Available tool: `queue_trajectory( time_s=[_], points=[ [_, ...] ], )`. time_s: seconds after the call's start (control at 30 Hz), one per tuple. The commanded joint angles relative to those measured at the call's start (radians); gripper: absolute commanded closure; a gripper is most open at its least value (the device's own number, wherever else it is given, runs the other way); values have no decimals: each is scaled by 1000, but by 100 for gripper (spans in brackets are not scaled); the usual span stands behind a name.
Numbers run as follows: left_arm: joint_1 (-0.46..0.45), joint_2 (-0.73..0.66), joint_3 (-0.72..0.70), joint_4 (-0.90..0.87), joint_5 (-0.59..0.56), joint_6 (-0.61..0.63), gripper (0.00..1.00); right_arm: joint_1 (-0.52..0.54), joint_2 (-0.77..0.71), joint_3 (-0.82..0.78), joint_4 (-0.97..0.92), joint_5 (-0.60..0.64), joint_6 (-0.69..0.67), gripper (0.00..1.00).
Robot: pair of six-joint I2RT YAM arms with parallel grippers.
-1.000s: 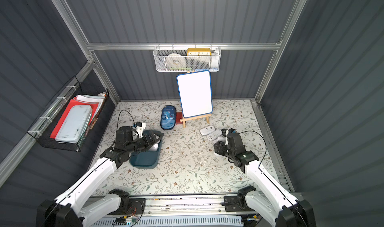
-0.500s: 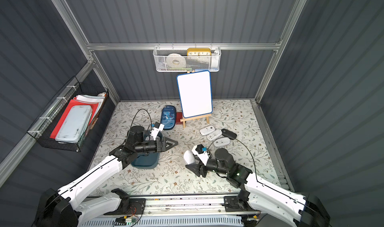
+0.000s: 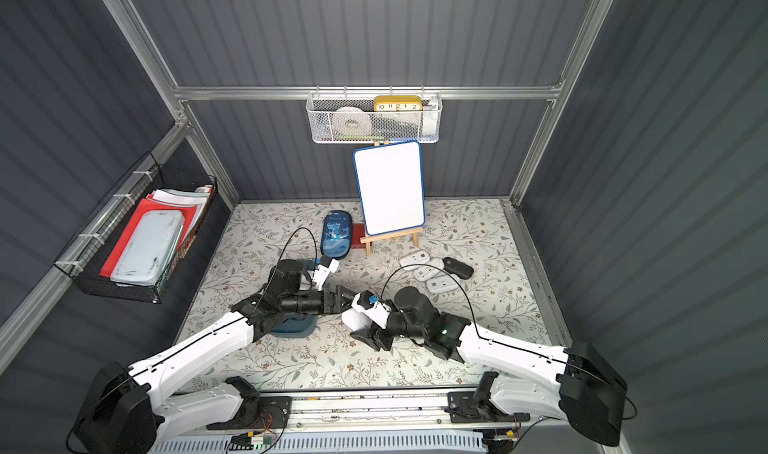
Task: Put the mouse in the storage box
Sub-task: Pick up the mouse from the center of the board.
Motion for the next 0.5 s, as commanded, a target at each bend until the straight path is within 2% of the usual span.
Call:
queue_trajectory(
  time_s=[0.0, 0.3, 0.47],
  points=[
    [-8, -8, -23, -38, -33, 13, 15, 4, 20, 45, -3, 44, -20, 62],
    [-15, 2, -31, -49, -28, 19, 31, 4, 90, 101, -53, 144, -11, 62],
    [-24, 19, -31, -32, -18, 12, 56, 4, 120, 114, -56, 147, -21, 62]
  ],
)
